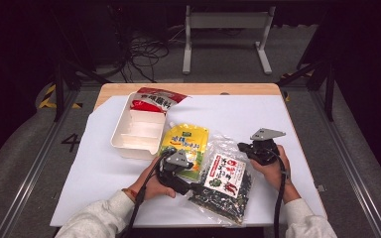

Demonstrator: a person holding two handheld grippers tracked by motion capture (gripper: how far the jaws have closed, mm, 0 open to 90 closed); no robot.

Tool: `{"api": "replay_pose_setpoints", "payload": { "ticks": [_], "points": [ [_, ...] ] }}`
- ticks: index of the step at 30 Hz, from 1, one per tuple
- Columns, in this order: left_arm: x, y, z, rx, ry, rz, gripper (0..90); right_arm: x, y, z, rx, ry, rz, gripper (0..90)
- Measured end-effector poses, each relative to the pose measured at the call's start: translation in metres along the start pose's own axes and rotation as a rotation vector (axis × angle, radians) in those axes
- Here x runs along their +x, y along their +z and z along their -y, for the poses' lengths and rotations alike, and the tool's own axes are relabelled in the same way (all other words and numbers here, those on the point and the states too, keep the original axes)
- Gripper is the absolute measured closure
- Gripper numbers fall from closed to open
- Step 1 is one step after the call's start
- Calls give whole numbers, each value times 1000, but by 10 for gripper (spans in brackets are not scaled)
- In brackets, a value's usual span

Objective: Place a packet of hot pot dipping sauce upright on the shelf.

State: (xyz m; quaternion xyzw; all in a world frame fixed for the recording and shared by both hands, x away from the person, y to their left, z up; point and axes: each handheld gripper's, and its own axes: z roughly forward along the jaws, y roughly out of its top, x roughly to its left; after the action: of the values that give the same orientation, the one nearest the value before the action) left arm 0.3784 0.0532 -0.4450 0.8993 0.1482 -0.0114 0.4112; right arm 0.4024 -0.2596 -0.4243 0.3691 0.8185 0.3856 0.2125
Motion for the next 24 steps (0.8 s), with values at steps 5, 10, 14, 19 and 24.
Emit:
{"api": "replay_pose_setpoints", "payload": {
  "ticks": [5,10,14,19,24],
  "points": [
    [4,7,-4,7,-13,2,182,12,-8,-14,-86,-63,17,880],
    [11,11,-12,-20,-63,45,145,24,-14,-25,-159,-117,29,879],
    [16,12,-15,-39,-87,71,125,28,-17,-30,-188,-139,31,879],
    [21,12,-22,-67,-111,104,150,35,-20,-37,-238,-164,28,879],
    [19,8,-26,-102,-71,137,366,43,-24,-44,-268,-182,25,877]
  ]
}}
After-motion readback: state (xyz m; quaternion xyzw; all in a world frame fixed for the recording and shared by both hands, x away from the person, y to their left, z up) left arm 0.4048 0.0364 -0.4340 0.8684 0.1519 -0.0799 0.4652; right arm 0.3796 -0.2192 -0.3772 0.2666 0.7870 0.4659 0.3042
